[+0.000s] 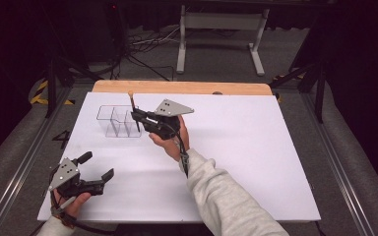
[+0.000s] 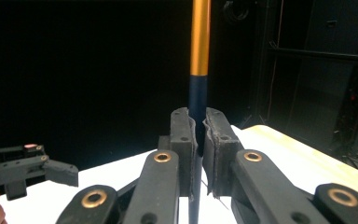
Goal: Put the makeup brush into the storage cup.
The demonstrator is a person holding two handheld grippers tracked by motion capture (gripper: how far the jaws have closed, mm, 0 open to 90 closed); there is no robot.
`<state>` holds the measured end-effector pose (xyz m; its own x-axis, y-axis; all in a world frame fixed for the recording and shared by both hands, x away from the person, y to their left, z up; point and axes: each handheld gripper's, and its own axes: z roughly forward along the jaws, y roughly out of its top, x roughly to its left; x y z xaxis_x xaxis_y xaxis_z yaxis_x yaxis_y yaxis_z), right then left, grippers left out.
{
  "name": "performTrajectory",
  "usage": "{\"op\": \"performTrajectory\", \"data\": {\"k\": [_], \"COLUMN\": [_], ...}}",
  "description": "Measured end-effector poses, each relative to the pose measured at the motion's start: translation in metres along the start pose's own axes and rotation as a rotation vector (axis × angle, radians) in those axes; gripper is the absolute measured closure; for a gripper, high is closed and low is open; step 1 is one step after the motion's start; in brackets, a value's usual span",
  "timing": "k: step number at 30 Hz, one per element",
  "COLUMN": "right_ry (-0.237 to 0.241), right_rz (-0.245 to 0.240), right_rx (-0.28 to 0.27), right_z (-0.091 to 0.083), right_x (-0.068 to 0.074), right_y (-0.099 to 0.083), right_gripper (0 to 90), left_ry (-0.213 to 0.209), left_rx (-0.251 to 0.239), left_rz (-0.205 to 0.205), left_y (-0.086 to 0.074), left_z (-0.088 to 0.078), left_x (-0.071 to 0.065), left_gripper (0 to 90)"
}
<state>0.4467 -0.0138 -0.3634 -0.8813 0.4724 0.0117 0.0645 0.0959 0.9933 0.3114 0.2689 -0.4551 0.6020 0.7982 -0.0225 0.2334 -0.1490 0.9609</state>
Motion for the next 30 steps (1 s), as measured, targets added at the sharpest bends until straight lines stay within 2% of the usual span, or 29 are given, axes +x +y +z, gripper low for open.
{"op": "performTrajectory", "data": {"k": [8,14,18,24,30], "right_ry": [0.003,0.005,0.000,-0.004,-0.008], "right_rz": [-0.002,0.025,0.014,0.031,0.039], "right_rx": [-0.002,-0.008,0.001,-0.001,-0.001], "right_z": [0.019,0.031,0.039,0.054,0.065], "right_x": [-0.004,-0.007,-0.009,-0.014,-0.017], "right_y": [0.006,0.005,0.005,0.002,0.001], "right_gripper": [83.4,83.4,83.4,83.4,83.4], "left_ry": [0.002,-0.005,-0.009,-0.013,-0.009], "left_rx": [-0.006,-0.007,-0.002,0.006,0.003], "left_rz": [0.008,0.013,0.016,0.021,0.009], "left_y": [0.000,-0.001,-0.001,-0.003,-0.004], "left_z": [-0.002,-0.001,-0.001,-0.002,-0.005], "left_x": [-0.002,-0.003,-0.003,-0.002,-0.002], "left_gripper": [3.0,3.1,3.1,3.2,3.3]}}
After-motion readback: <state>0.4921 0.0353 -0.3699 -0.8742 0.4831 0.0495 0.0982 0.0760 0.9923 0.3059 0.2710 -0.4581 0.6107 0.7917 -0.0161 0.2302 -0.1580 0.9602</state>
